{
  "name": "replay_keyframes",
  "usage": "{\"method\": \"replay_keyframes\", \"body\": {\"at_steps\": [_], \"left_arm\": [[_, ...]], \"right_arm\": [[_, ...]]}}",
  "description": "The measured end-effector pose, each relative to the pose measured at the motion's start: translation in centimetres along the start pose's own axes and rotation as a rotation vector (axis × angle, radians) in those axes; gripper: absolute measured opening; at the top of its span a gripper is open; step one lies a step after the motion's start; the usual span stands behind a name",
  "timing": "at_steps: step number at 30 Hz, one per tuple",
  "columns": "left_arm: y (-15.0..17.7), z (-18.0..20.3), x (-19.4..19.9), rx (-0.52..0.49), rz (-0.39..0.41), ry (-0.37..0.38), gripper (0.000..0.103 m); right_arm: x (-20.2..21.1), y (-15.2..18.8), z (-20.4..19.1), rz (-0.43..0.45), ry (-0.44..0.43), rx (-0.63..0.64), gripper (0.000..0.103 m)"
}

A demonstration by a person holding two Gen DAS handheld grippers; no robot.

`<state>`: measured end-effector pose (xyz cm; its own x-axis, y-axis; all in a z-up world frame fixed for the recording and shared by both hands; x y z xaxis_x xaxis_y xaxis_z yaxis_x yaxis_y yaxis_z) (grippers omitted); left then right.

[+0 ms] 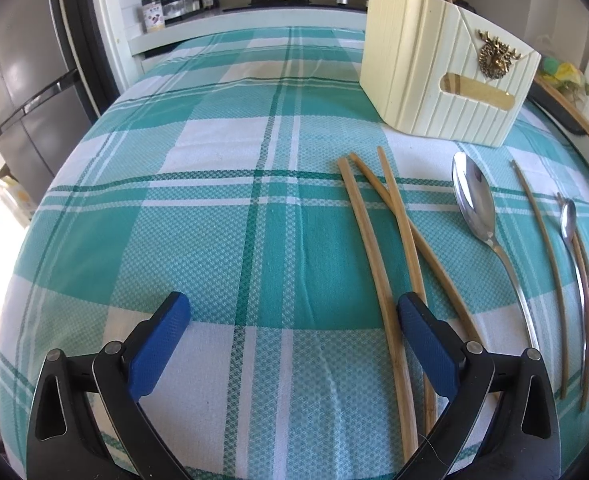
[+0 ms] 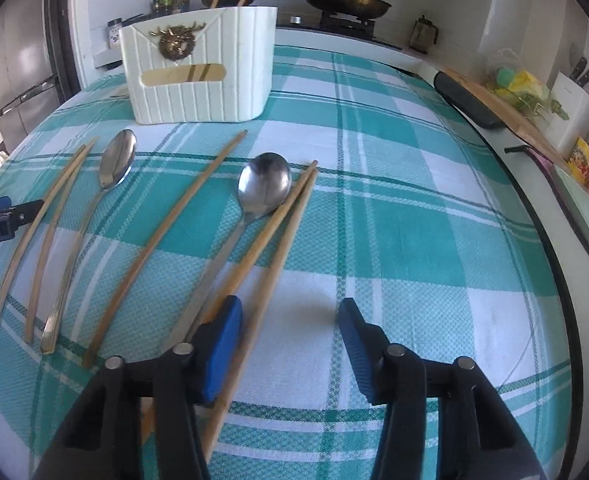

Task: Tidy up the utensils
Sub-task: 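Close the left tool on another wooden chopstick, then raise the chopstick with the left tool and release it into the cream holder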

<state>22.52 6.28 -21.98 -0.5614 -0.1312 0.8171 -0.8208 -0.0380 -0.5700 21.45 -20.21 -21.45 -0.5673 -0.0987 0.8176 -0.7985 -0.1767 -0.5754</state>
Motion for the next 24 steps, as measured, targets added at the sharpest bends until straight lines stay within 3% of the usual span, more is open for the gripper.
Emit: {"method": "replay_keyframes", "body": {"at_steps": [1, 3, 5, 6, 8, 9, 16, 18, 19, 20, 21, 22, 24], "left_arm": [[0.2, 0.1, 0.3, -0.012, 0.003, 0.01, 0.098], [0.9, 0.4, 1.3, -0.033, 0.019, 0.034, 0.084], [1.5, 0.7, 2.2, -0.06, 0.039, 0.052, 0.056], [1.7, 0.7, 2.5, -0.072, 0.046, 0.048, 0.048], [2.0, 0.5, 2.9, -0.084, 0.052, 0.037, 0.012], [2.0, 0.1, 2.9, -0.076, 0.046, 0.039, 0.008], [2.2, -3.4, 2.7, 0.036, -0.007, 0.061, 0.01], [2.0, -3.8, 2.5, 0.042, -0.026, 0.091, 0.023], [1.8, -3.9, 2.4, 0.042, -0.037, 0.116, 0.043], [1.5, -3.9, 2.2, 0.037, -0.051, 0.137, 0.069], [1.2, -3.9, 2.0, 0.026, -0.066, 0.151, 0.078], [1.0, -3.7, 1.9, 0.005, -0.074, 0.159, 0.084], [0.6, -3.5, 1.2, -0.051, -0.085, 0.137, 0.084]], "right_arm": [[0.0, 0.0, 0.3, -0.005, 0.02, 0.001, 0.01], [0.1, 0.1, 1.0, -0.008, 0.036, 0.004, 0.007], [0.3, 0.5, 2.3, -0.011, 0.048, -0.022, 0.007], [0.4, 0.8, 3.0, -0.014, 0.06, -0.032, 0.007], [0.8, 1.4, 4.4, -0.018, 0.083, -0.052, 0.007], [1.0, 1.7, 5.0, -0.024, 0.095, -0.059, 0.007], [2.5, 3.9, 8.8, -0.059, 0.147, -0.119, 0.007], [2.5, 4.0, 9.1, -0.065, 0.123, -0.129, 0.009], [2.5, 3.9, 9.2, -0.069, 0.111, -0.135, 0.014], [2.5, 3.7, 9.5, -0.074, 0.088, -0.145, 0.029], [2.4, 3.5, 9.7, -0.078, 0.053, -0.162, 0.038], [2.3, 3.3, 9.9, -0.08, 0.019, -0.181, 0.048], [2.0, 2.8, 10.2, -0.103, -0.023, -0.2, 0.049]]}}
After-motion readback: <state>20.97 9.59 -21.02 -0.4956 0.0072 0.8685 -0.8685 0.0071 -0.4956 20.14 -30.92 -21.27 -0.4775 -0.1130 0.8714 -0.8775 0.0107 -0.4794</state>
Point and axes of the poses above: each gripper's, at about its wrist camera, not at the fingertips, and x roughly against the way its jaws point, z to its right, y to its underside, the point moved 4 cm from there along -x, roughly the way its jaws point, and after that the axes turned 5 degrees about -y, right-handed, at the moved point
